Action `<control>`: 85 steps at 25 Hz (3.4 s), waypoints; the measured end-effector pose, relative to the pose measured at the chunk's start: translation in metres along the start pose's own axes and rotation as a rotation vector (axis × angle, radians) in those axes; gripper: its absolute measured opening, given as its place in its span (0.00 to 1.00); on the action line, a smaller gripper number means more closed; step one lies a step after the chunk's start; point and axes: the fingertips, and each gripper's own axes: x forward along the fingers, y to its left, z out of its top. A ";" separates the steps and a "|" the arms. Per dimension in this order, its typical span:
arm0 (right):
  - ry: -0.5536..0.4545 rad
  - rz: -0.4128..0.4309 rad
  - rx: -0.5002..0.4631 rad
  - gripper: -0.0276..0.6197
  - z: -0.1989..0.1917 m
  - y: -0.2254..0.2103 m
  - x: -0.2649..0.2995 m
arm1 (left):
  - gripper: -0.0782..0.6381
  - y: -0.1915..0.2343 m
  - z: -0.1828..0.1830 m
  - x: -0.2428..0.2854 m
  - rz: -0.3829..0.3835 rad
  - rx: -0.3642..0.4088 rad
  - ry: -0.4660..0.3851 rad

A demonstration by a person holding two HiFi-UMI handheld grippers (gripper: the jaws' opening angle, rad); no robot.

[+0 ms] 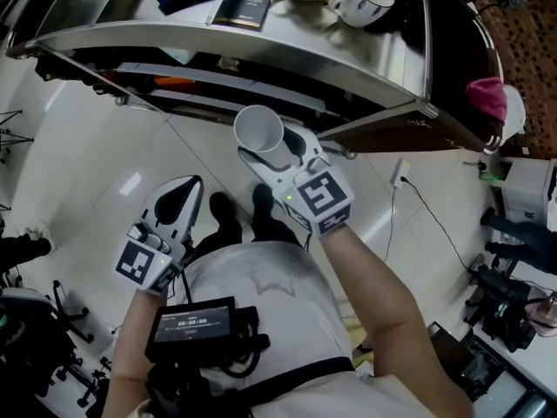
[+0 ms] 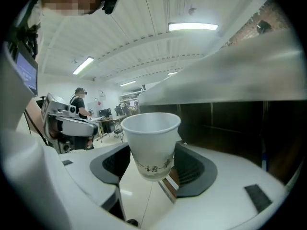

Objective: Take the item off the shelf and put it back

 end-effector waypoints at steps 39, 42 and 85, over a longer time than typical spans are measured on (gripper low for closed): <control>-0.076 0.166 -0.078 0.48 0.086 0.091 -0.048 | 0.10 -0.009 0.089 -0.025 -0.096 0.151 -0.125; -0.083 0.164 -0.079 0.48 0.087 0.091 -0.047 | 0.10 -0.008 0.090 -0.025 -0.097 0.170 -0.123; 0.009 0.146 0.083 0.49 -0.013 0.019 0.016 | 0.10 0.014 0.017 0.004 -0.039 0.044 -0.014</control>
